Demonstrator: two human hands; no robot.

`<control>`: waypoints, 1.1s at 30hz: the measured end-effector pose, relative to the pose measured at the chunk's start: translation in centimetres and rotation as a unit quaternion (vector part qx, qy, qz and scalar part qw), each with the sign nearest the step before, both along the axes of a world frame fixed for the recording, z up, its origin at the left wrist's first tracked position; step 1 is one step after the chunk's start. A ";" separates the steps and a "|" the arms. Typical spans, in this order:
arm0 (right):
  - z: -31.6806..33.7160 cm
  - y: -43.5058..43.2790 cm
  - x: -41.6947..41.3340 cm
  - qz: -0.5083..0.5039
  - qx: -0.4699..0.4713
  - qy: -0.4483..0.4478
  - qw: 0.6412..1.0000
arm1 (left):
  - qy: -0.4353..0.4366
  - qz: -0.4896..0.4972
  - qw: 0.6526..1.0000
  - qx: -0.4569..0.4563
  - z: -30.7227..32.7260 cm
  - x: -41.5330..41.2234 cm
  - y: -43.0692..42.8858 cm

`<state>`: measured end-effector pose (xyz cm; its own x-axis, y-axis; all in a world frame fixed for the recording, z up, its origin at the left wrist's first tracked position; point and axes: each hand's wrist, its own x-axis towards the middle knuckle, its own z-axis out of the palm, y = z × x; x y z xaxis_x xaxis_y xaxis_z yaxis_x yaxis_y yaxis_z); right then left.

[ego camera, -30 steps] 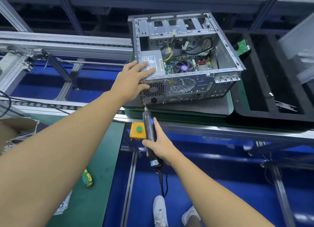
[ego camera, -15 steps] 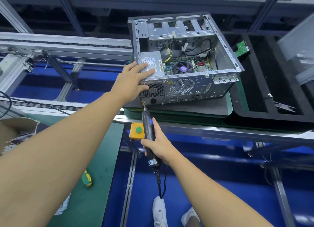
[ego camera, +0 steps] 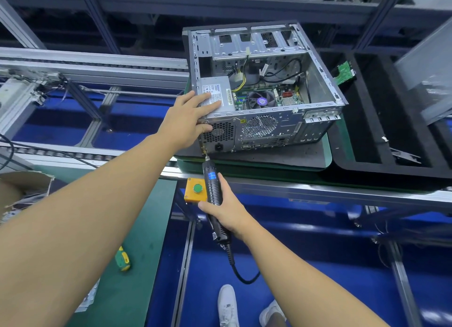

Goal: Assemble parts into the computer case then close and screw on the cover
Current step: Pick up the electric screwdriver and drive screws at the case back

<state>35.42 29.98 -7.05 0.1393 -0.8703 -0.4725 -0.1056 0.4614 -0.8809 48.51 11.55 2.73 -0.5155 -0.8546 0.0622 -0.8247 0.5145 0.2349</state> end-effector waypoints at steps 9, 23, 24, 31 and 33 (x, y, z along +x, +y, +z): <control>0.4 1.2 -1.7 0.027 -0.002 0.026 0.999 | -0.023 0.008 1.000 -0.014 0.0 -0.2 0.7; 5.4 2.0 -6.8 0.001 -0.051 0.037 0.998 | -0.089 0.041 0.990 -0.105 1.9 -3.6 2.0; 5.9 1.9 -7.1 -0.001 -0.055 0.030 0.998 | -0.095 0.039 0.989 -0.106 2.2 -3.8 1.9; 8.5 1.7 -10.4 -0.028 -0.092 0.038 0.995 | -0.100 0.033 0.991 -0.078 2.2 -4.0 1.5; 8.9 1.7 -11.5 -0.035 -0.099 0.039 0.994 | -0.112 0.030 0.990 -0.076 1.8 -3.7 1.2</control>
